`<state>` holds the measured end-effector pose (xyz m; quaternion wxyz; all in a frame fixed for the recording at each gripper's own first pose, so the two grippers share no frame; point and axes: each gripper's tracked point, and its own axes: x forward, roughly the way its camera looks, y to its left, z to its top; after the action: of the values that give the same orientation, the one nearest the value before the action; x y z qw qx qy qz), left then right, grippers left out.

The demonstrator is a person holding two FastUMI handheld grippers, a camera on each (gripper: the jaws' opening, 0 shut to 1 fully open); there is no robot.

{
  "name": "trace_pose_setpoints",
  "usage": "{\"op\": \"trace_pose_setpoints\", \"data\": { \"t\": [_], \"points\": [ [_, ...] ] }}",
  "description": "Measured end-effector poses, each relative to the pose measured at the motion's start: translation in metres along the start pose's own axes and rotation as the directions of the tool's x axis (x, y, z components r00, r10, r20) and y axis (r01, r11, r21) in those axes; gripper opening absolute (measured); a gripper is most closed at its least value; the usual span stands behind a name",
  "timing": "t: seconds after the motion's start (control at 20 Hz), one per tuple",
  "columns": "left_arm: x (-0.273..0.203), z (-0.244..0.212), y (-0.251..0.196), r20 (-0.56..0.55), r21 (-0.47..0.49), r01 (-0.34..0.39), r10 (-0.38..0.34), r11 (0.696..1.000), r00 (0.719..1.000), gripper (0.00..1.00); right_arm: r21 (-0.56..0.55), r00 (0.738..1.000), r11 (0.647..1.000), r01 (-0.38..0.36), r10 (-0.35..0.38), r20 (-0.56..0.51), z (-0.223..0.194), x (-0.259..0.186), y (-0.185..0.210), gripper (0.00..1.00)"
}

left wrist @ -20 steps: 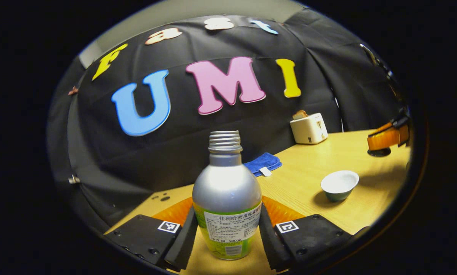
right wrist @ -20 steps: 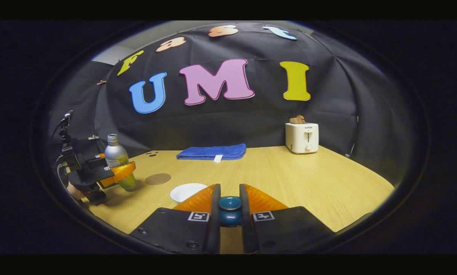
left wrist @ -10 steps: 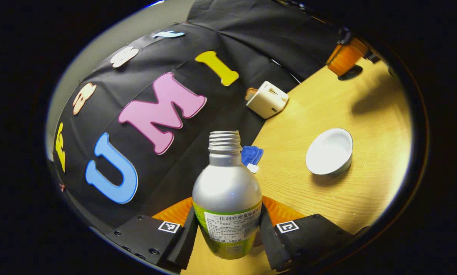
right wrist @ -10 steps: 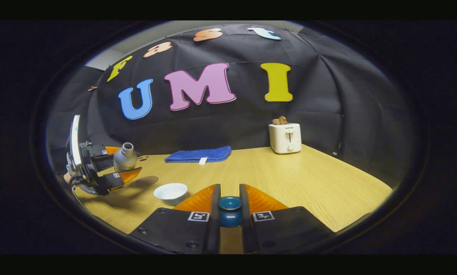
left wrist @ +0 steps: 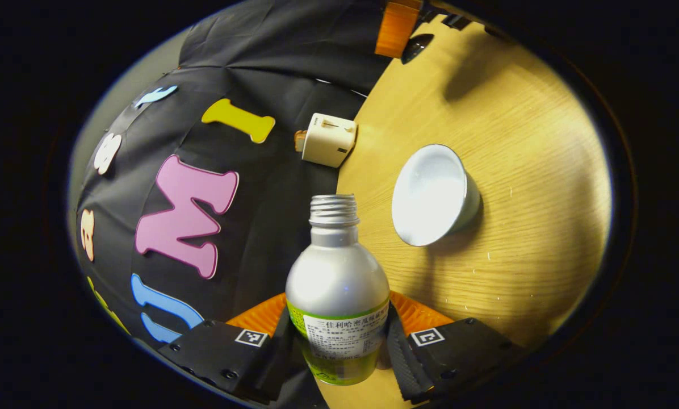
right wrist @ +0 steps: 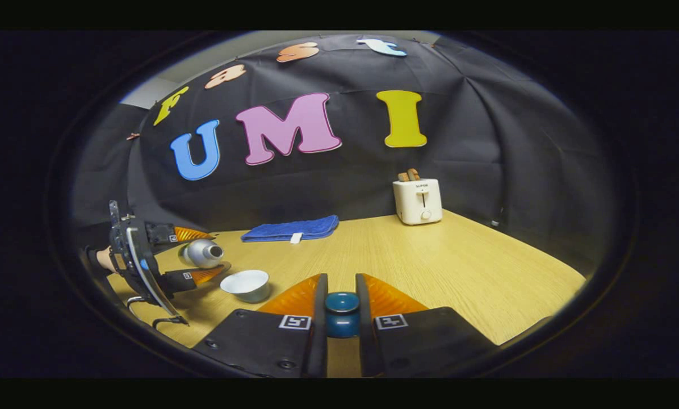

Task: Open the teacup lid with one hand, grasp the water bottle and pour water into the teacup with the other hand; after pouring, place the water bottle on the coaster and then close the teacup lid.

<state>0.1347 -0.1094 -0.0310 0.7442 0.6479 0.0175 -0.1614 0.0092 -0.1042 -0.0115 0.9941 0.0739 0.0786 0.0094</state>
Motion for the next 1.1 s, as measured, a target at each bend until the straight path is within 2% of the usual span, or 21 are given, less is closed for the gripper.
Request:
{"op": "trace_pose_setpoints", "data": {
  "t": [0.3,0.35,0.4,0.45,0.5,0.55,0.7,0.75,0.9,0.95,1.1],
  "points": [
    [0.011,0.004,-0.005,-0.017,0.135,0.034,-0.032,0.99,0.999,0.76,0.018,1.0,1.0,0.009,-0.009,-0.006,-0.002,0.0,-0.008,0.26],
    [0.009,0.003,-0.004,-0.02,0.15,0.035,-0.032,0.988,0.999,0.77,0.02,1.0,1.0,0.008,-0.008,-0.007,-0.003,0.0,-0.009,0.22],
    [0.009,0.004,-0.004,-0.022,0.163,0.039,-0.035,0.986,0.999,0.77,0.018,1.0,1.0,0.008,-0.008,-0.012,-0.004,0.001,-0.009,0.22],
    [0.009,0.005,-0.002,-0.026,0.178,0.04,-0.036,0.983,0.999,0.77,0.013,1.0,1.0,0.009,-0.009,-0.015,-0.006,0.001,-0.009,0.26],
    [0.01,0.004,-0.002,-0.033,0.198,0.041,-0.035,0.979,0.999,0.77,0.009,1.0,1.0,0.009,-0.009,-0.016,-0.006,0.001,-0.009,0.22],
    [0.008,0.004,0.0,-0.038,0.222,0.04,-0.033,0.974,0.999,0.77,0.009,1.0,1.0,0.006,-0.006,-0.018,-0.007,0.0,-0.008,0.26],
    [0.008,0.002,0.003,-0.053,0.273,0.045,-0.032,0.961,0.998,0.77,0.011,1.0,1.0,-0.008,0.008,-0.02,-0.008,0.0,-0.002,0.26],
    [0.008,0.002,0.006,-0.056,0.296,0.044,-0.029,0.954,0.998,0.77,0.008,1.0,1.0,-0.01,0.011,-0.02,-0.009,0.001,-0.001,0.22],
    [0.007,0.002,0.01,-0.065,0.366,0.043,-0.02,0.93,0.998,0.77,0.008,1.0,1.0,-0.011,0.011,-0.022,-0.009,-0.001,-0.002,0.31],
    [0.007,0.002,0.012,-0.069,0.382,0.048,-0.023,0.923,0.997,0.77,0.01,1.0,1.0,-0.01,0.01,-0.02,-0.009,-0.002,-0.003,0.26],
    [0.006,0.003,0.016,-0.076,0.428,0.05,-0.019,0.902,0.997,0.77,0.011,1.0,1.0,-0.009,0.009,-0.018,-0.008,-0.003,-0.005,0.26]
  ]
}}
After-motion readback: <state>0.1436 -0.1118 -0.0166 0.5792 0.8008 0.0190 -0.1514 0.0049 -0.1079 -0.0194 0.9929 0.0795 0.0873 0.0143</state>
